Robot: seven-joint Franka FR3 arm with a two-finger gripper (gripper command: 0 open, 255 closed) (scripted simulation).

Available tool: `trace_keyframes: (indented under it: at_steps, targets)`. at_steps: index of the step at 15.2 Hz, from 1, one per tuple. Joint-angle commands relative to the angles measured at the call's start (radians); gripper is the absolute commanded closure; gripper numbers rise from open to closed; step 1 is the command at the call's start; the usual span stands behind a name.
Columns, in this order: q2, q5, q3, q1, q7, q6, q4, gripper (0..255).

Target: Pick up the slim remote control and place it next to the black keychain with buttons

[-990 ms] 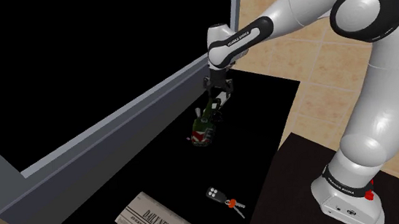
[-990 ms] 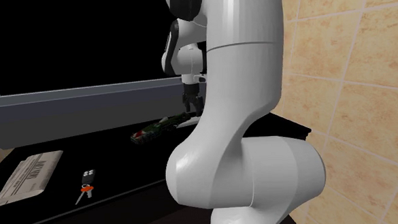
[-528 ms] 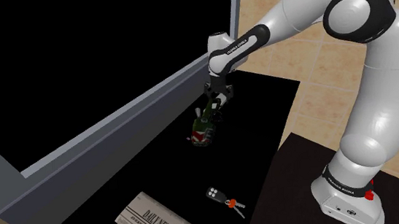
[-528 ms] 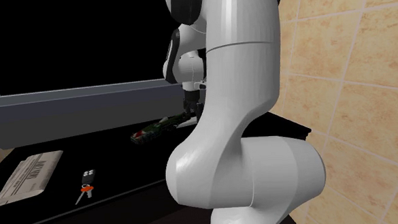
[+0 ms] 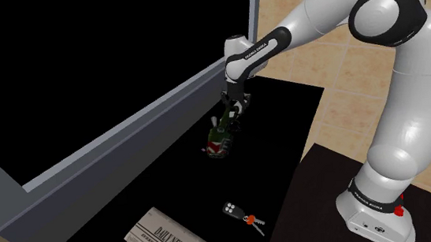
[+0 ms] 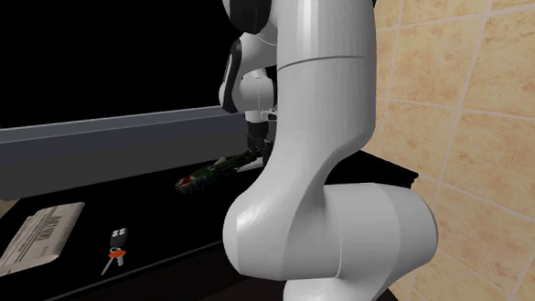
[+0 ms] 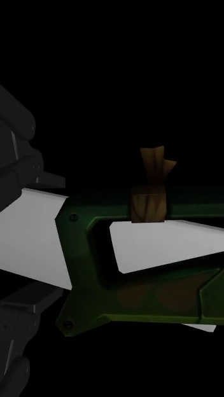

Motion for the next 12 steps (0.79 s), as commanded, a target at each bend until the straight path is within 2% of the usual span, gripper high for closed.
trace_keyframes:
  at_steps: [1, 8, 12]
  targets:
    - [0.0, 0.0, 0.0, 0.0, 0.0, 0.0, 0.0, 255]
    - [0.0, 0.0, 0.0, 0.0, 0.0, 0.0, -0.001, 255]
    - [-0.028, 0.007, 0.002, -0.001, -0.005, -0.048, 0.019, 255]
